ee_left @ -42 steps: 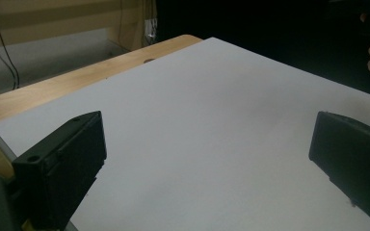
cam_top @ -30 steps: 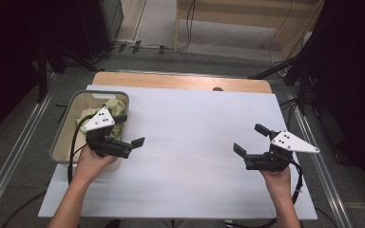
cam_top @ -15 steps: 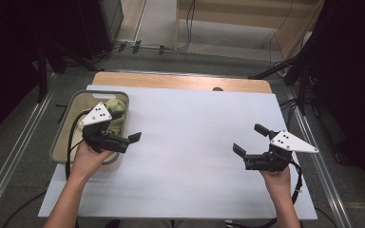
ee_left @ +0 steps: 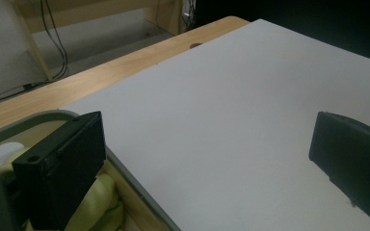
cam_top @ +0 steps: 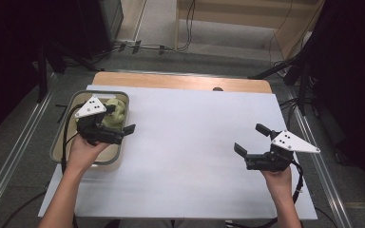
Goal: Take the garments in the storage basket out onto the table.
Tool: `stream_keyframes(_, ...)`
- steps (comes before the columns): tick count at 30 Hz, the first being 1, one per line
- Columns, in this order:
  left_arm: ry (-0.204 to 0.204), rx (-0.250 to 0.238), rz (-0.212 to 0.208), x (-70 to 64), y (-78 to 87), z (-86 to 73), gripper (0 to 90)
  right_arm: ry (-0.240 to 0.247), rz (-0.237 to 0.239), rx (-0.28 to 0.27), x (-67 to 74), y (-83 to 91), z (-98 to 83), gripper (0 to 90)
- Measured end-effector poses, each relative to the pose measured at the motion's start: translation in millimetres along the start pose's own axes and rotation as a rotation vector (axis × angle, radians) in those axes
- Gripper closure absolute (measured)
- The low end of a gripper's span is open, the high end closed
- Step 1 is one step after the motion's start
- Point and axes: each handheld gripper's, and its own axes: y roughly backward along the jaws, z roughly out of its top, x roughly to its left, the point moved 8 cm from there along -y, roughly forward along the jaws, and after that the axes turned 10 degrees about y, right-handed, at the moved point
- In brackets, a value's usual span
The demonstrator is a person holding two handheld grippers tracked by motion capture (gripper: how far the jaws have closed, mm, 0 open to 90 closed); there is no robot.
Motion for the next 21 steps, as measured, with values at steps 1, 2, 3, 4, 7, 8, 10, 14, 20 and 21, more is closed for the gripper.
stream_keyframes(1,0.001,0.003,0.007,2.2,0.0,0.4,0.3,0.002,-0.001,0.000,-0.5,0.0,0.0,0.0)
stream_keyframes(2,0.002,0.008,0.012,4.3,0.0,0.4,0.4,0.002,-0.001,-0.001,-0.8,0.1,-0.1,0.0)
stream_keyframes(3,0.003,0.012,0.017,6.5,0.0,0.5,0.3,0.003,-0.001,-0.001,-1.2,0.1,-0.2,0.0)
stream_keyframes(4,0.003,0.016,0.022,8.9,-0.2,0.5,0.4,-0.001,-0.003,0.002,-1.5,0.3,-0.5,0.0)
stream_keyframes(7,0.008,0.028,0.043,16.5,-1.0,0.8,0.3,-0.001,-0.003,0.002,-1.7,0.3,-0.7,0.0)
stream_keyframes(8,0.013,0.029,0.047,18.8,-1.0,1.3,0.3,0.000,-0.003,0.001,-1.8,0.2,-0.7,0.0)
stream_keyframes(10,0.015,0.033,0.061,23.9,-1.2,2.5,0.3,0.000,-0.003,0.001,-1.9,0.2,-0.8,0.0)
stream_keyframes(14,0.022,0.048,0.093,34.8,-2.9,3.6,0.3,0.000,-0.004,0.002,-2.2,0.4,-0.9,0.0)
stream_keyframes(20,0.047,0.078,0.133,51.2,-7.4,1.3,0.3,0.002,-0.005,0.004,-3.0,0.7,-1.4,0.0)
stream_keyframes(21,0.053,0.084,0.140,53.8,-8.4,0.7,0.3,0.002,-0.004,0.004,-3.3,0.6,-1.5,0.0)
